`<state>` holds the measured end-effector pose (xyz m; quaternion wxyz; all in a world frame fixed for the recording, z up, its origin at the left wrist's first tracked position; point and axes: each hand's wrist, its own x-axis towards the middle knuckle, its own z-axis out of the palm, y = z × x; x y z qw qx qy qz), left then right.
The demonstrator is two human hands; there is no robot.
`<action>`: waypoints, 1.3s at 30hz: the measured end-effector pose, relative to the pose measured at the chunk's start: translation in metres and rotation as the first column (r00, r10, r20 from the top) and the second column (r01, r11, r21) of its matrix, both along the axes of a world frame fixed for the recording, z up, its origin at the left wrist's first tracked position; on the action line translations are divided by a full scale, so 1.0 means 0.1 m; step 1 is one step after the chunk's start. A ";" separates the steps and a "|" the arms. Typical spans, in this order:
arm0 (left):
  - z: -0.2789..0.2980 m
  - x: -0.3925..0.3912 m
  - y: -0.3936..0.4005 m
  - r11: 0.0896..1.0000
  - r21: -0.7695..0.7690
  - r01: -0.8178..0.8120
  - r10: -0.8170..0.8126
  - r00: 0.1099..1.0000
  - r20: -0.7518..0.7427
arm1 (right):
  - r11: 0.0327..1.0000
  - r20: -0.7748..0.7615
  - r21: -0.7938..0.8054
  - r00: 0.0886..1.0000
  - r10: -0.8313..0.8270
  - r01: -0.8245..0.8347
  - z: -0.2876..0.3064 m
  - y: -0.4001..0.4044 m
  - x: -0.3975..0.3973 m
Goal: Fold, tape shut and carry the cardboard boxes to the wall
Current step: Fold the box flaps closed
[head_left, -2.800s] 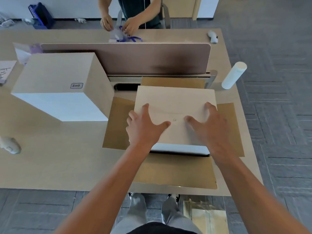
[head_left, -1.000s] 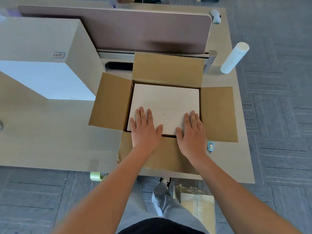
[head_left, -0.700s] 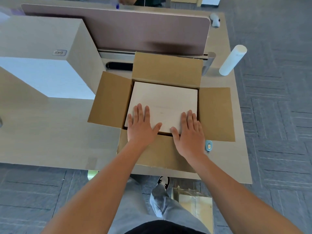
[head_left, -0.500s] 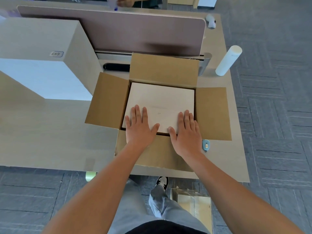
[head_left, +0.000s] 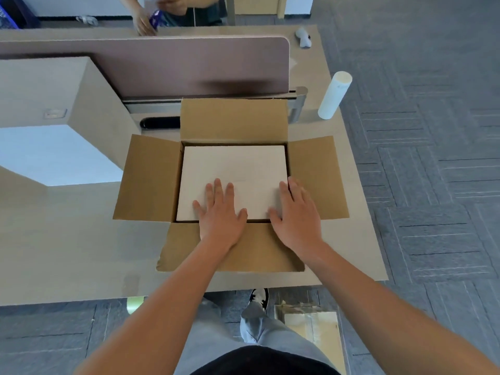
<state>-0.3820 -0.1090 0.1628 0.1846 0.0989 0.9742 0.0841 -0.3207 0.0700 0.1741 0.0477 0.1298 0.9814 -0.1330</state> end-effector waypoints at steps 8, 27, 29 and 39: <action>-0.06 0.15 0.66 0.979 -0.063 0.193 -0.191 0.981 0.035 | 0.912 -0.033 -0.158 0.921 -0.389 0.379 0.22 0.62 0.11; 0.25 0.01 0.10 0.974 0.220 0.062 -0.085 0.992 0.094 | 0.947 -0.148 -0.307 0.978 -0.150 0.099 0.74 -0.20 -0.06; 0.30 -0.04 -0.18 0.974 0.227 -0.028 0.013 0.998 0.068 | 0.957 -0.135 -0.280 0.984 -0.114 0.072 0.64 -0.41 -0.16; 0.51 -0.44 -1.40 0.915 0.235 -0.327 0.360 0.926 -0.114 | 0.999 0.154 0.042 0.988 0.011 -0.017 0.07 -1.06 -0.48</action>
